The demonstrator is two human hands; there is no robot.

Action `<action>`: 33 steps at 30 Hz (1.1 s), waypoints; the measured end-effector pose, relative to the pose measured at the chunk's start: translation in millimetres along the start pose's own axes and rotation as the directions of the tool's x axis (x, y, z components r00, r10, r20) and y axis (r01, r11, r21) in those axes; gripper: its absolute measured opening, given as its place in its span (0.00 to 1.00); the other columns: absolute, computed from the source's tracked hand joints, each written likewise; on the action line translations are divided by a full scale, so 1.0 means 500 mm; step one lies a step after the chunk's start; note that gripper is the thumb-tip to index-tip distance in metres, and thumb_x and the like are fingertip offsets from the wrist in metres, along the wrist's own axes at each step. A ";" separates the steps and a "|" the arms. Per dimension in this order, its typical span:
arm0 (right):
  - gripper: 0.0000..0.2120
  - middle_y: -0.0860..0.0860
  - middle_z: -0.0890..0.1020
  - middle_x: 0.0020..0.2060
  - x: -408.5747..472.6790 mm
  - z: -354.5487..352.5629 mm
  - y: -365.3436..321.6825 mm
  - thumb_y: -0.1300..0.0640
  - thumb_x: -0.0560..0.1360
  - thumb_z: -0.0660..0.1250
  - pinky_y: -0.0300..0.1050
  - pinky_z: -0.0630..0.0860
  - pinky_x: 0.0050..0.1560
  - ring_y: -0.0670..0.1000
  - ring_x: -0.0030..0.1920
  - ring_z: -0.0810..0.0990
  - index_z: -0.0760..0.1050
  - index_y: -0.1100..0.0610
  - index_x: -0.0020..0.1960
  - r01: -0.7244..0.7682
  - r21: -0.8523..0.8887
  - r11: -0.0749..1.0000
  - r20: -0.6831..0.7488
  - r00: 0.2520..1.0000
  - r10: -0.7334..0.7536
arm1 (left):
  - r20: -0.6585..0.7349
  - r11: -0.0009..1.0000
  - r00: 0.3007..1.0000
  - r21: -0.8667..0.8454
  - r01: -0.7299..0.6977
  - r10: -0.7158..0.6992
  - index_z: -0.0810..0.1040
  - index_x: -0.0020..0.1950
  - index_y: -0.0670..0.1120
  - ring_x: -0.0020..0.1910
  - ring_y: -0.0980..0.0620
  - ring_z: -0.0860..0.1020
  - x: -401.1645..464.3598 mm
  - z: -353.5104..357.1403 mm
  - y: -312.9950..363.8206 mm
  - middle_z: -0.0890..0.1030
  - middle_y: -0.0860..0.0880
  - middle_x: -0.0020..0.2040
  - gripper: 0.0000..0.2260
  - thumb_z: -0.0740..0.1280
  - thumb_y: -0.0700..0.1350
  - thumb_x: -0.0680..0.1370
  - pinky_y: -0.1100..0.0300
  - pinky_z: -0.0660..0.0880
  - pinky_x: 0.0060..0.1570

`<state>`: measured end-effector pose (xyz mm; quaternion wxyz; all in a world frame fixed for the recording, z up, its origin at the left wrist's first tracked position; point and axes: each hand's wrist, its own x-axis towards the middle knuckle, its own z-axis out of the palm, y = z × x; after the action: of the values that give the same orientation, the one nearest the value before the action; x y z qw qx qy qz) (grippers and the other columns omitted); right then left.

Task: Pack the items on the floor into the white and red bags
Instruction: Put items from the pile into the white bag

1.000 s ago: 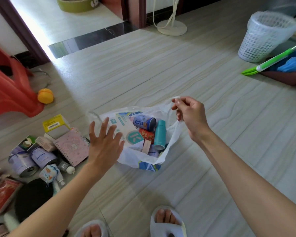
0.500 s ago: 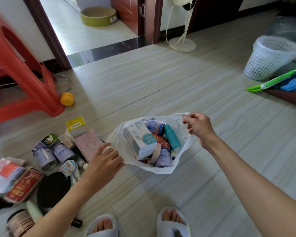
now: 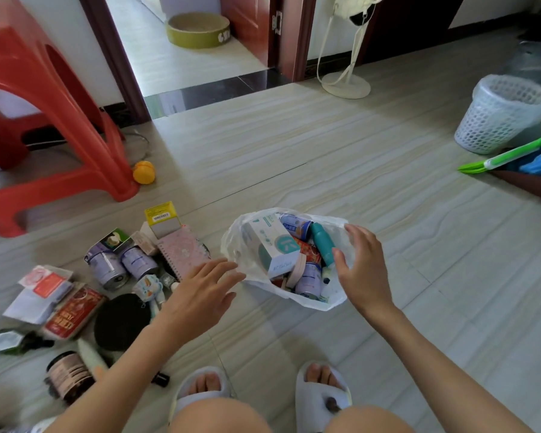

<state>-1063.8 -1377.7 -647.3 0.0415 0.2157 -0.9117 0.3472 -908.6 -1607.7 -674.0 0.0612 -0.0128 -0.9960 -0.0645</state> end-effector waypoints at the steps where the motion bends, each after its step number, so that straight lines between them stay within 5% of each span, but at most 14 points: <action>1: 0.20 0.56 0.73 0.63 -0.005 0.006 -0.012 0.59 0.75 0.65 0.37 0.59 0.65 0.52 0.65 0.67 0.69 0.62 0.66 0.082 -0.017 0.996 0.025 0.996 -0.082 | -0.012 1.000 1.000 0.001 0.010 -0.010 0.77 0.58 0.47 0.57 0.45 0.78 -0.007 -0.003 0.000 0.80 0.46 0.57 0.21 0.76 0.44 0.66 0.50 0.76 0.55; 6: 0.25 0.57 0.76 0.62 0.018 0.046 -0.109 0.47 0.73 0.58 0.55 0.73 0.62 0.57 0.62 0.75 0.70 0.60 0.65 0.500 -0.098 0.861 0.262 0.847 -0.462 | -0.105 0.989 0.984 -0.001 0.147 -0.146 0.73 0.63 0.47 0.64 0.42 0.72 -0.061 -0.028 -0.036 0.75 0.43 0.63 0.24 0.73 0.43 0.68 0.47 0.70 0.61; 10: 0.24 0.56 0.78 0.59 0.046 0.121 -0.201 0.46 0.73 0.59 0.49 0.74 0.59 0.56 0.58 0.77 0.70 0.58 0.65 0.741 -0.123 0.660 0.384 0.649 -0.657 | -0.098 0.953 0.948 -0.050 0.299 -0.303 0.70 0.64 0.46 0.63 0.41 0.73 -0.133 -0.002 -0.109 0.75 0.41 0.63 0.26 0.73 0.41 0.68 0.46 0.73 0.60; 14: 0.22 0.57 0.79 0.55 0.029 0.272 -0.266 0.53 0.69 0.67 0.48 0.74 0.56 0.55 0.55 0.75 0.71 0.59 0.61 0.854 0.033 0.520 0.431 0.457 -0.778 | -0.040 0.876 0.878 -0.109 0.471 -0.477 0.71 0.65 0.43 0.64 0.40 0.71 -0.217 0.077 -0.174 0.74 0.39 0.64 0.23 0.70 0.43 0.71 0.44 0.72 0.59; 17: 0.19 0.57 0.80 0.52 -0.008 0.400 -0.288 0.59 0.67 0.69 0.52 0.80 0.45 0.59 0.49 0.80 0.76 0.62 0.57 0.776 0.109 0.621 0.489 0.502 -0.713 | 0.048 0.760 0.770 -0.131 0.637 -0.636 0.69 0.68 0.43 0.67 0.39 0.68 -0.269 0.152 -0.208 0.70 0.40 0.67 0.24 0.70 0.44 0.73 0.45 0.68 0.64; 20: 0.20 0.56 0.73 0.61 -0.031 0.518 -0.264 0.57 0.76 0.62 0.51 0.73 0.53 0.57 0.59 0.73 0.67 0.59 0.67 0.561 0.083 0.824 0.690 0.565 -0.453 | 0.166 0.670 0.679 -0.118 0.733 -0.715 0.67 0.70 0.44 0.70 0.42 0.64 -0.301 0.224 -0.225 0.67 0.42 0.70 0.26 0.68 0.47 0.74 0.48 0.64 0.68; 25: 0.19 0.58 0.72 0.59 -0.056 0.651 -0.191 0.56 0.78 0.59 0.53 0.72 0.54 0.59 0.59 0.72 0.65 0.59 0.67 0.337 -0.030 0.941 0.809 0.561 -0.175 | 0.260 0.699 0.690 -0.070 0.712 -0.676 0.76 0.60 0.41 0.56 0.39 0.76 -0.298 0.312 -0.195 0.77 0.39 0.59 0.26 0.77 0.45 0.64 0.45 0.76 0.54; 33: 0.20 0.61 0.73 0.58 -0.058 0.731 -0.187 0.63 0.73 0.61 0.54 0.72 0.48 0.62 0.55 0.73 0.68 0.62 0.66 0.377 0.003 0.926 0.740 0.622 -0.256 | 0.263 0.577 0.541 0.079 0.813 -0.799 0.79 0.53 0.41 0.53 0.39 0.78 -0.271 0.357 -0.171 0.77 0.39 0.58 0.26 0.79 0.49 0.59 0.49 0.77 0.47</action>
<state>-971.0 -1667.3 -872.6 -0.2473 0.4892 -0.8230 0.1489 -798.3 -1671.6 -877.2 -0.1117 0.4357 -0.8865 -0.1092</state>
